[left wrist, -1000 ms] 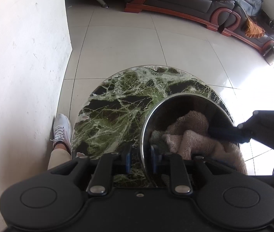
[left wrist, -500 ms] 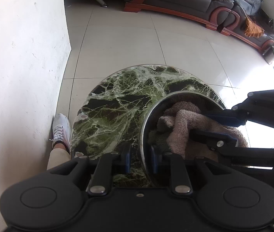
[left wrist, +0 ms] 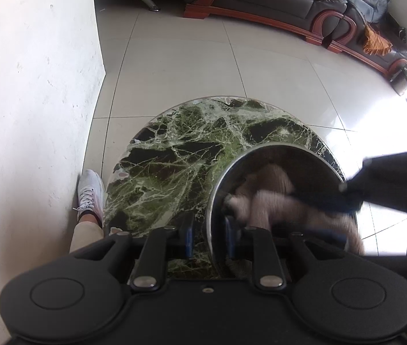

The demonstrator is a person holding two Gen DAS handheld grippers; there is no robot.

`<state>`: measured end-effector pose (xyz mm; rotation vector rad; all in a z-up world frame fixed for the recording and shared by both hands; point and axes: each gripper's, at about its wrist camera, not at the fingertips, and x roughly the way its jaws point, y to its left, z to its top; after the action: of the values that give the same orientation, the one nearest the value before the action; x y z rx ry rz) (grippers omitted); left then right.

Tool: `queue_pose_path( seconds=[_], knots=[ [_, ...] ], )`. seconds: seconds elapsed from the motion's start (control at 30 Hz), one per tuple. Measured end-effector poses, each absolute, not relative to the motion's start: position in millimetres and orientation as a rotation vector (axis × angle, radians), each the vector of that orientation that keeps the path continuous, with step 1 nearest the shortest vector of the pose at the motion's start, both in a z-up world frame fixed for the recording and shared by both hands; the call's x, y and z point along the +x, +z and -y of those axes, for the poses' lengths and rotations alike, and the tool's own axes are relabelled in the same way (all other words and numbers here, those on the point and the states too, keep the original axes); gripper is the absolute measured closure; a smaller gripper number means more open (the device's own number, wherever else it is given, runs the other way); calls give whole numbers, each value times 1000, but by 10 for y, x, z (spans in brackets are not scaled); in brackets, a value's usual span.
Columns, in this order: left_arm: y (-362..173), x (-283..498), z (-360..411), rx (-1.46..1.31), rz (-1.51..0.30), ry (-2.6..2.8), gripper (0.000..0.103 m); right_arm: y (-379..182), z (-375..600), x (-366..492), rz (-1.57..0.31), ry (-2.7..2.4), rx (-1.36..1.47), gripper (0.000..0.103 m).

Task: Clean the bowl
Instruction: 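Wipe the towel along the inner bowl wall with the right gripper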

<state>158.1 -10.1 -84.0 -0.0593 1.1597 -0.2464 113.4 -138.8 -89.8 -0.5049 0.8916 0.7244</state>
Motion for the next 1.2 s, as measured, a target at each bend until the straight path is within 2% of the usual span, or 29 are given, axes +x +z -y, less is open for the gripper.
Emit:
queue_pose_path(
  seconds=[0.13,0.27,0.5,0.8,1.2],
  knots=[
    [-844,1572,93,-63,-1161,-251,82,-875,1398,1224,-859,687,-542,82],
    [-849,1577,109,-63,-1159,-248,82,-950,1461,1169,-906,673,-544,82],
    [-850,1594,127,-58,-1157,-249,82,-938,1508,1020,-984,754,-410,82],
    [-857,1616,112,-65,-1162,-254,81,-878,1489,1224,-910,689,-486,82],
    [-856,1724,186,-22,-1143,-276,82,-923,1595,1044,-1027,702,-289,82]
  ],
)
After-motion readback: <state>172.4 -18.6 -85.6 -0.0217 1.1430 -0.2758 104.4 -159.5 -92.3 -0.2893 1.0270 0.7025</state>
